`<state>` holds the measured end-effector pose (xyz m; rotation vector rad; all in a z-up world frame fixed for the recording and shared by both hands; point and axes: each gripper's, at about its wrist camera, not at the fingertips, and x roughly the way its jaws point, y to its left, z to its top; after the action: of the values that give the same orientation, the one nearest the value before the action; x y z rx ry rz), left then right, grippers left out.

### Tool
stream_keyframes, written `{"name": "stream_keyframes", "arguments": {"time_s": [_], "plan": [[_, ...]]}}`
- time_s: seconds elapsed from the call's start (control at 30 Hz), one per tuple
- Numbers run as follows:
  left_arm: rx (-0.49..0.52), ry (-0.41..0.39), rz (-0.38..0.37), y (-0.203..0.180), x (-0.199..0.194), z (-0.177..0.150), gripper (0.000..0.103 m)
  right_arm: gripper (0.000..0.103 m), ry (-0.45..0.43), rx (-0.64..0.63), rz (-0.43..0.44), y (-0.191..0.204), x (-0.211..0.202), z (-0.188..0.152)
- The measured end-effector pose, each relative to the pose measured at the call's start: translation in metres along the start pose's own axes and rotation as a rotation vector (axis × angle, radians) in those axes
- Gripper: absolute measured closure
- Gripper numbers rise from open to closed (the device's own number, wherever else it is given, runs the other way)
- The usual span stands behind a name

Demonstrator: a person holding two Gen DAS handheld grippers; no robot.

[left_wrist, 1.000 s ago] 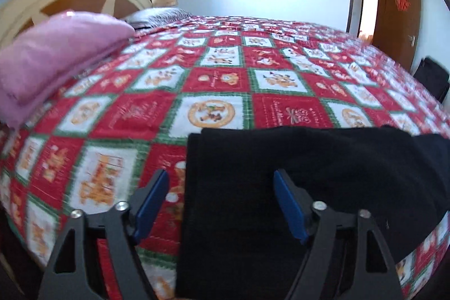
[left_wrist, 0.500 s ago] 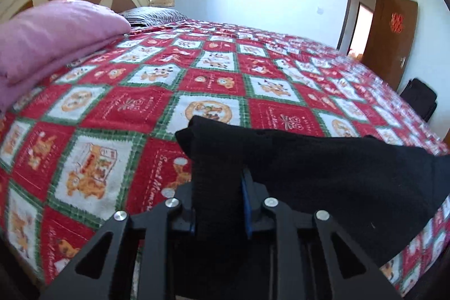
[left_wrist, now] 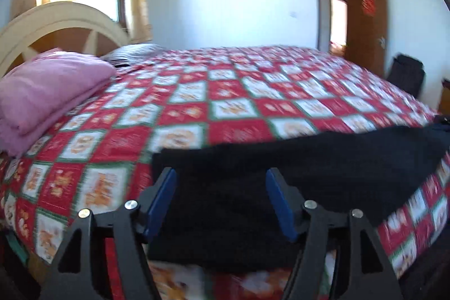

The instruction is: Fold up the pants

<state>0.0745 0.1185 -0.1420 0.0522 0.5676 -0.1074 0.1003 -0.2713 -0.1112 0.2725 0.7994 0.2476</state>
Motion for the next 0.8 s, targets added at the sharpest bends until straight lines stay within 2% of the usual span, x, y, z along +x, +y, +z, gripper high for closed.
{"name": "stream_keyframes", "arguments": {"time_s": [0.03,0.1,0.2,0.3,0.37,0.43,0.5,0.6,0.7,0.8], "plan": [[0.018,0.009,-0.024,-0.007,0.003,-0.005,0.034,0.039,0.043,-0.034,0.078,0.024,0.015,-0.009],[0.047,0.038,-0.024,-0.015,0.011,-0.012,0.034,0.039,0.127,-0.090,0.223,0.073,0.042,-0.027],[0.070,0.121,0.003,-0.014,0.027,-0.024,0.034,0.039,0.170,-0.170,0.320,0.128,0.067,-0.047],[0.037,0.113,-0.038,-0.003,0.025,-0.030,0.032,0.039,0.208,-0.275,0.389,0.178,0.090,-0.066],[0.045,0.116,-0.044,-0.002,0.023,-0.029,0.033,0.039,0.261,-0.317,0.396,0.196,0.107,-0.078],[0.045,0.122,-0.043,-0.001,0.021,-0.029,0.033,0.038,0.333,-0.363,0.357,0.205,0.123,-0.091],[0.031,0.123,-0.042,-0.002,0.019,-0.027,0.033,0.038,0.320,-0.430,0.340,0.211,0.118,-0.094],[0.014,0.123,-0.032,-0.003,0.016,-0.022,0.032,0.038,0.401,-0.442,0.388,0.210,0.116,-0.086],[0.002,0.138,-0.030,-0.004,0.018,-0.019,0.032,0.038,0.367,-0.428,0.392,0.209,0.112,-0.066],[0.008,0.130,-0.031,-0.007,0.017,-0.016,0.032,0.038,0.306,-0.364,0.382,0.206,0.121,-0.031]]}}
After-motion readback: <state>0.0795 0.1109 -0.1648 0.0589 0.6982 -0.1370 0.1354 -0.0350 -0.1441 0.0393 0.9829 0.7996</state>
